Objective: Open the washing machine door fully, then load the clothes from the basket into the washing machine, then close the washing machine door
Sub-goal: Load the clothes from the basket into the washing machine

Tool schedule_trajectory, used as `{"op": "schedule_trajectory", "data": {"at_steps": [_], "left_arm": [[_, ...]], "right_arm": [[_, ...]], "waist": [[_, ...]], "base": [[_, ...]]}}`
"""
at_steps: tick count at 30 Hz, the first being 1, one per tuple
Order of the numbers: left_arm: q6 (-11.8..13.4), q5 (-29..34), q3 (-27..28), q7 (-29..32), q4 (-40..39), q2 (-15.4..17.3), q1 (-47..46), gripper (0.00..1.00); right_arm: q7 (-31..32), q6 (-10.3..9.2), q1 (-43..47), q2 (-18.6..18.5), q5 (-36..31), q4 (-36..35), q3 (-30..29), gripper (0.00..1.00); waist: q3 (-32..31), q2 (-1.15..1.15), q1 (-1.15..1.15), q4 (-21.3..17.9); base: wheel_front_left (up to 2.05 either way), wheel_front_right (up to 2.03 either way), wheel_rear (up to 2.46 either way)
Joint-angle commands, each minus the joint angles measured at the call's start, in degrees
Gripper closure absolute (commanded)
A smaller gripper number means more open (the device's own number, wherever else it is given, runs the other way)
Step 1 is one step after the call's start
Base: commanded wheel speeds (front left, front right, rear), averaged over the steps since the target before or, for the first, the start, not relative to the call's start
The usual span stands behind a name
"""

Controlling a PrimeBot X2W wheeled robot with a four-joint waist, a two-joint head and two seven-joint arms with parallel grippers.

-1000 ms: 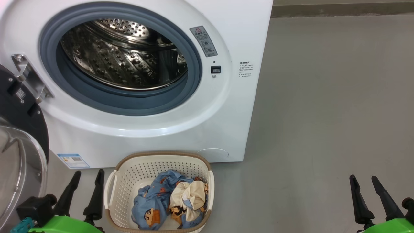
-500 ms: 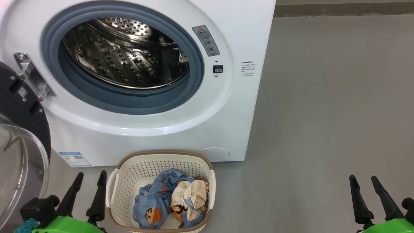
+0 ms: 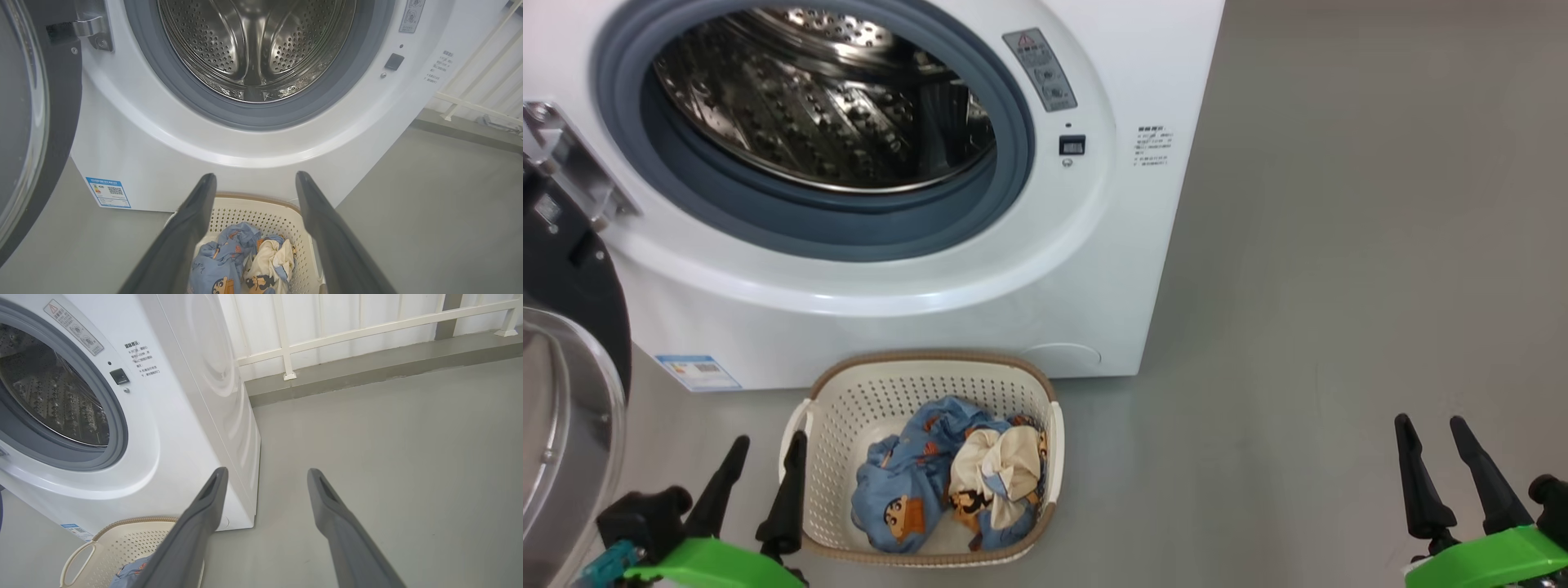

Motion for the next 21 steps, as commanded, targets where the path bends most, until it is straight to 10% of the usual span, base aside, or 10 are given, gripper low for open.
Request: {"op": "schedule_trajectory", "data": {"at_steps": [1, 21], "left_arm": [[-0.1, 0.0, 1.8, -0.4, -0.6, 1.3, -2.9, 0.0], [-0.1, -6.7, -9.1, -0.4, 11.9, 1.8, -17.5, 0.0]], "right_arm": [[-0.7, 0.09, -1.6, -0.8, -0.4, -1.6, 1.0, 0.0], [-0.7, 0.09, -10.1, 1.8, -2.3, -4.2, 0.8, 0.0]], "waist": [[1.4, 0.0, 0.0, -0.2], [16.9, 0.0, 0.0, -2.7]], "base": [[0.0, 0.0, 0.0], [0.0, 0.0, 0.0]]}}
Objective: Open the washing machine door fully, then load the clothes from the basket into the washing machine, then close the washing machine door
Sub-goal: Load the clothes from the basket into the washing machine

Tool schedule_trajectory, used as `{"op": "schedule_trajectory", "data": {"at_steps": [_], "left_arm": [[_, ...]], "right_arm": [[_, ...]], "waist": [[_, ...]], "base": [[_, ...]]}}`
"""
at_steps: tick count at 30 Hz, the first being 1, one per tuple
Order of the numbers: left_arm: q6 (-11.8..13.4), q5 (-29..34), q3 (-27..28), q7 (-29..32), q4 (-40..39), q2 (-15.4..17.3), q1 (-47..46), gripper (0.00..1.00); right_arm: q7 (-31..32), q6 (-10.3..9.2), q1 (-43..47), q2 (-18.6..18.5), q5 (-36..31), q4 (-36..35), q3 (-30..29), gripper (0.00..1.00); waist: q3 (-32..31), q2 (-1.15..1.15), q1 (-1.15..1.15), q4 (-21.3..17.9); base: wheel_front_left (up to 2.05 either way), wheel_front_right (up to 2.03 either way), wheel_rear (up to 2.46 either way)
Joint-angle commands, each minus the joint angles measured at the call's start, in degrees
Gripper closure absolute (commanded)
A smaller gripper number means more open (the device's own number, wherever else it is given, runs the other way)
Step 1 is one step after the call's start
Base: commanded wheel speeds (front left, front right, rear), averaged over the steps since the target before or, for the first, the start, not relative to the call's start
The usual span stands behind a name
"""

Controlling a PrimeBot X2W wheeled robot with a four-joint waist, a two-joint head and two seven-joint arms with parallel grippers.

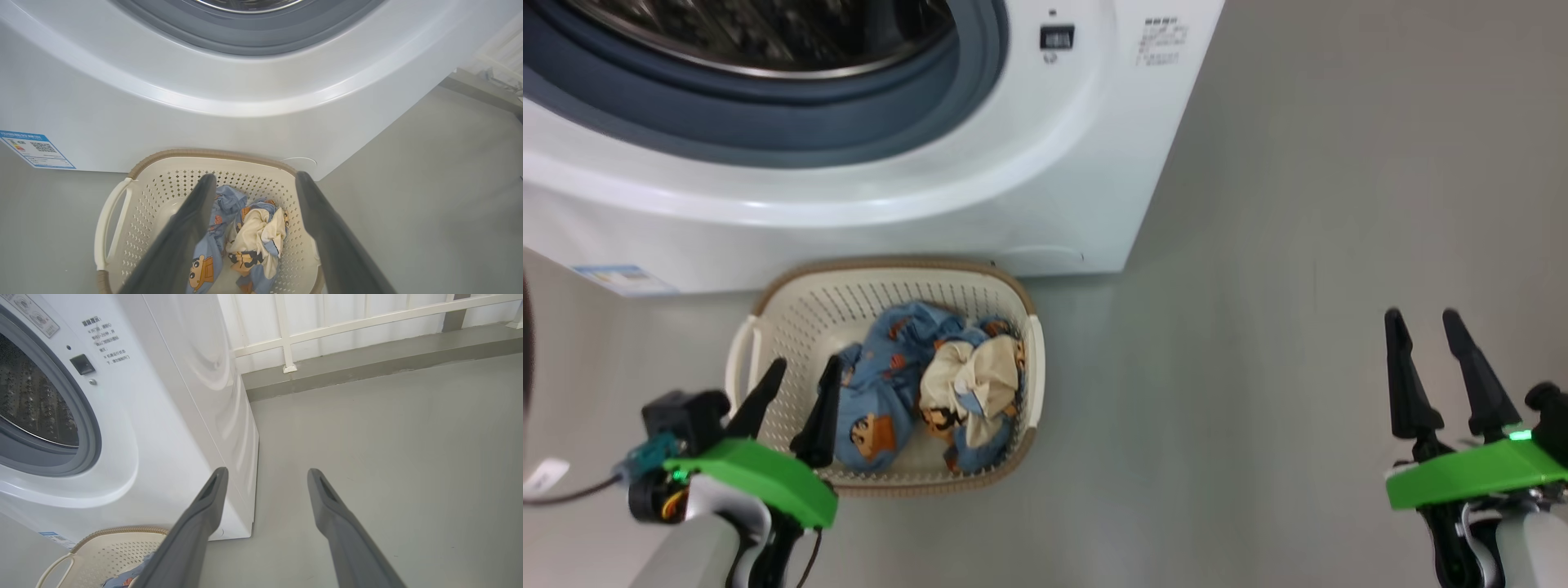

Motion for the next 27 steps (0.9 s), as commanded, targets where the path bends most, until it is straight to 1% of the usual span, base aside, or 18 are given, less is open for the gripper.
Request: {"op": "schedule_trajectory", "data": {"at_steps": [1, 12, 13, 19, 27], "left_arm": [[-0.1, -0.9, 0.7, -0.4, 0.1, 1.9, -2.6, 0.0], [-0.1, -7.7, -10.3, -0.4, 9.1, 3.4, -14.6, 0.0], [-0.1, -7.7, -10.3, -0.4, 9.1, 3.4, -14.6, 0.0], [-0.1, -12.0, -15.9, -0.4, 13.5, 5.0, -19.3, 0.0], [-0.1, -17.1, -23.3, -0.4, 16.8, 7.0, -23.6, 0.0]], "right_arm": [[-0.7, 0.09, -1.2, -0.2, -0.6, -1.7, 1.0, 0.0], [-0.7, 0.09, -7.7, 2.1, -1.6, -3.6, 2.0, 0.0], [-0.7, 0.09, -7.7, 2.1, -1.6, -3.6, 2.0, 0.0], [-0.7, 0.09, -10.1, 3.3, -2.0, -4.2, 2.8, 0.0], [-0.7, 0.09, -11.8, 4.2, -2.3, -4.5, 4.9, 0.0]], "waist": [[4.7, 0.0, 0.0, -1.3], [15.2, 0.0, 0.0, -4.5], [15.2, 0.0, 0.0, -4.5], [19.3, 0.0, 0.0, -6.5], [22.4, 0.0, 0.0, -8.9]], "base": [[0.0, 0.0, 0.0], [0.0, 0.0, 0.0], [0.0, 0.0, 0.0], [0.0, 0.0, 0.0], [0.0, 0.0, 0.0]]}}
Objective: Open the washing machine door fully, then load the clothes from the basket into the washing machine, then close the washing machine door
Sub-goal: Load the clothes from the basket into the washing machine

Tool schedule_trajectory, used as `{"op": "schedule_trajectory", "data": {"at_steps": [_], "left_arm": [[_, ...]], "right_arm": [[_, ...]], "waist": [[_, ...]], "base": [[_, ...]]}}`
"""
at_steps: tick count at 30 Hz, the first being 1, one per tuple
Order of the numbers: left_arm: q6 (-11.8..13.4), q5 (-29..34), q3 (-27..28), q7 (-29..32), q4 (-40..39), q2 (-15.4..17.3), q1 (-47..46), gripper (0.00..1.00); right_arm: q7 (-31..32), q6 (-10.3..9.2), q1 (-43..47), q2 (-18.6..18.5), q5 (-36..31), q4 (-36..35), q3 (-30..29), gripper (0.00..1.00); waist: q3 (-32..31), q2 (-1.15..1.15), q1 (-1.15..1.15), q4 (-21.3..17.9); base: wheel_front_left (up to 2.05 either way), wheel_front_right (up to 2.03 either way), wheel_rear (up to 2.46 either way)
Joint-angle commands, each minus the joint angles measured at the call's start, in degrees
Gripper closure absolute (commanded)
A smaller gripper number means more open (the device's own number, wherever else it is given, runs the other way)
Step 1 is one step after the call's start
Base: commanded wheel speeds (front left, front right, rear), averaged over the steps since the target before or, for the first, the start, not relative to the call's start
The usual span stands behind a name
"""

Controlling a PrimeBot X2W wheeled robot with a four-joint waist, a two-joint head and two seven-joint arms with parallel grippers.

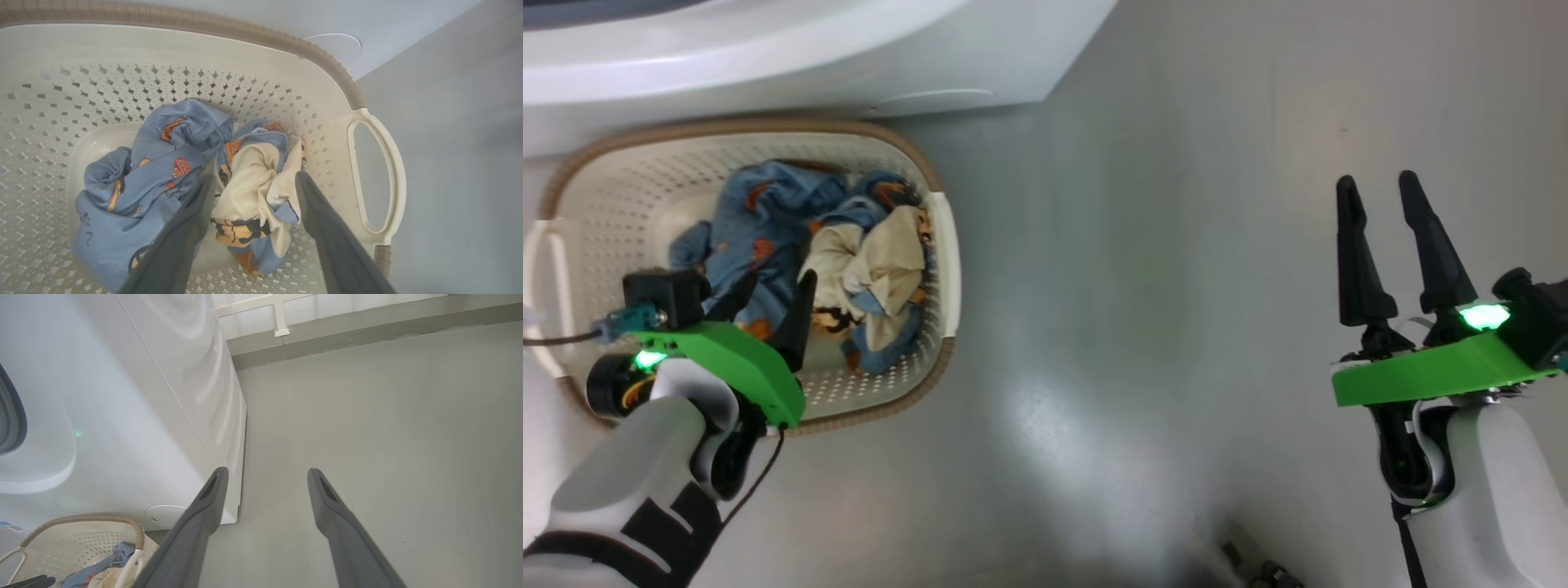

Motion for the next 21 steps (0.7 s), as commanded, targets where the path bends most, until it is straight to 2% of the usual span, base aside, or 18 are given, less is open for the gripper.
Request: {"op": "schedule_trajectory", "data": {"at_steps": [1, 13, 21], "left_arm": [[-0.1, -1.0, -0.2, -0.4, 0.0, 2.4, -1.2, 0.0], [-0.1, -7.2, -10.9, -0.4, 2.8, 3.8, -7.3, 0.0], [-0.1, -11.8, -15.2, -0.3, 4.6, 5.3, -9.3, 0.0]], "right_arm": [[-0.5, 0.09, 0.1, 0.4, -0.6, -1.5, 1.7, 0.0], [-0.5, 0.09, -0.6, 1.0, -1.0, -2.8, 4.2, 0.0], [-0.5, 0.09, -0.6, 1.3, -1.1, -3.2, 6.2, 0.0]], "waist": [[2.2, 0.0, 0.0, -2.2], [5.5, 0.0, 0.0, -4.1], [6.7, 0.0, 0.0, -5.4]], "base": [[0.0, 0.0, 0.0], [0.0, 0.0, 0.0], [0.0, 0.0, 0.0]]}}
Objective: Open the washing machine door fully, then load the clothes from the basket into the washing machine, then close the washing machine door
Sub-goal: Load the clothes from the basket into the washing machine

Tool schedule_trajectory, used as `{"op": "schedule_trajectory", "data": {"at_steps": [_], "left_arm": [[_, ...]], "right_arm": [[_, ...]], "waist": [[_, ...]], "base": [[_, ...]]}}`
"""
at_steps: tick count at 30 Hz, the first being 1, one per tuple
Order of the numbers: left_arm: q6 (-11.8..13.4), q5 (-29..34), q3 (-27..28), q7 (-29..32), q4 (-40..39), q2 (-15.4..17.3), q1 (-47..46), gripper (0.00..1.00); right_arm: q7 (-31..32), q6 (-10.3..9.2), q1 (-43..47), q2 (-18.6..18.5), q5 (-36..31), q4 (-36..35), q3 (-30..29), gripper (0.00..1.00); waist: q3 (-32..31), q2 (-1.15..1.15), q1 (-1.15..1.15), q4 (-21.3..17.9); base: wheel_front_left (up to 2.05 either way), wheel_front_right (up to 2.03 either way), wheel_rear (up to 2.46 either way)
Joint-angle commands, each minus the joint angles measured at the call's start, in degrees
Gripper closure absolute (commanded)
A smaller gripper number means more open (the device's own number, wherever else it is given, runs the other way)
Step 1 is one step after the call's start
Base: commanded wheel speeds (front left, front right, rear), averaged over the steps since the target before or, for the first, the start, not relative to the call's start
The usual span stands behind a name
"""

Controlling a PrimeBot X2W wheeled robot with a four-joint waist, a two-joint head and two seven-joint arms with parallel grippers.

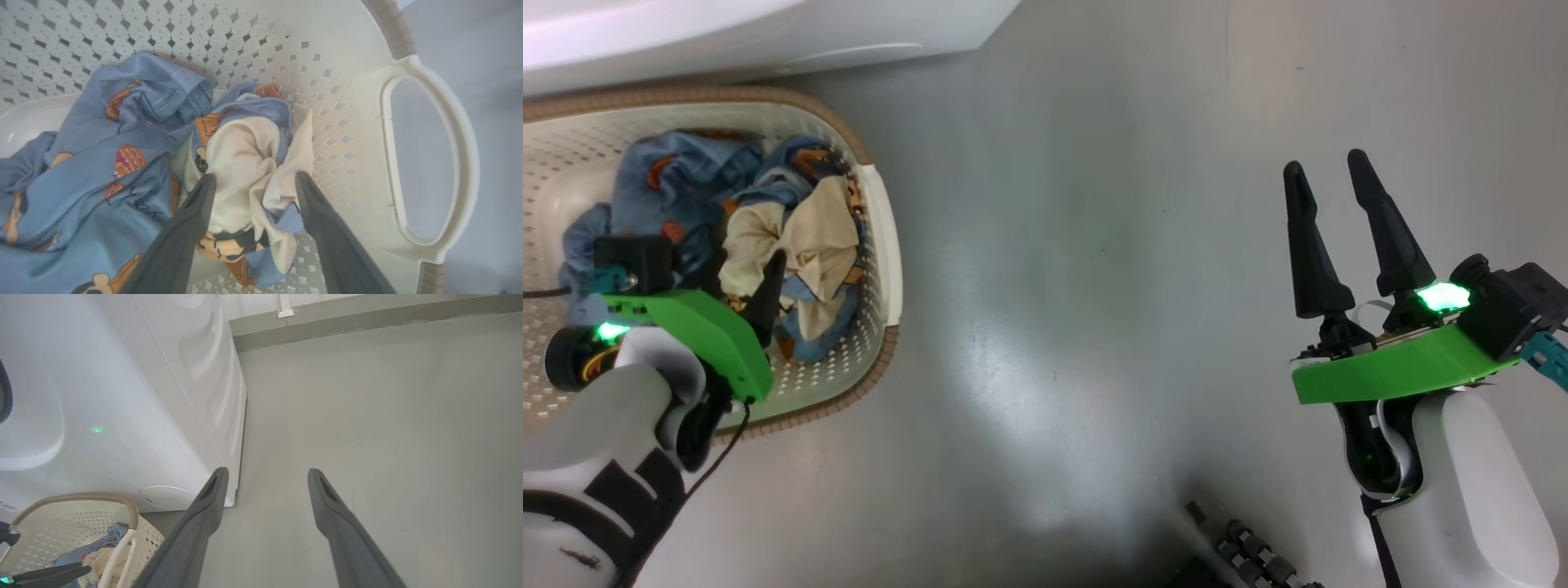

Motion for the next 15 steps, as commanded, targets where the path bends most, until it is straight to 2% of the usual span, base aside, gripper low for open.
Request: {"op": "schedule_trajectory", "data": {"at_steps": [1, 7, 15], "left_arm": [[-0.1, -1.7, -0.1, 0.2, -0.3, 2.3, -0.6, 0.0], [-0.1, -5.4, -3.7, 1.1, -2.9, 3.7, -2.1, 0.0], [-0.1, -7.3, -6.2, 1.5, -3.9, 4.1, -3.3, 0.0]], "right_arm": [[-0.4, 0.09, 1.3, 0.2, -0.7, -1.5, 1.5, 0.0], [-0.4, 0.09, 1.6, 0.3, -0.7, -2.0, 1.7, 0.0], [-0.4, 0.09, 1.5, 0.4, -0.8, -2.5, 2.1, 0.0]], "waist": [[0.5, 0.0, 0.0, -0.4], [1.2, 0.0, 0.0, -0.7], [1.9, 0.0, 0.0, -1.2]], "base": [[0.0, 0.0, 0.0], [0.0, 0.0, 0.0], [0.0, 0.0, 0.0]]}}
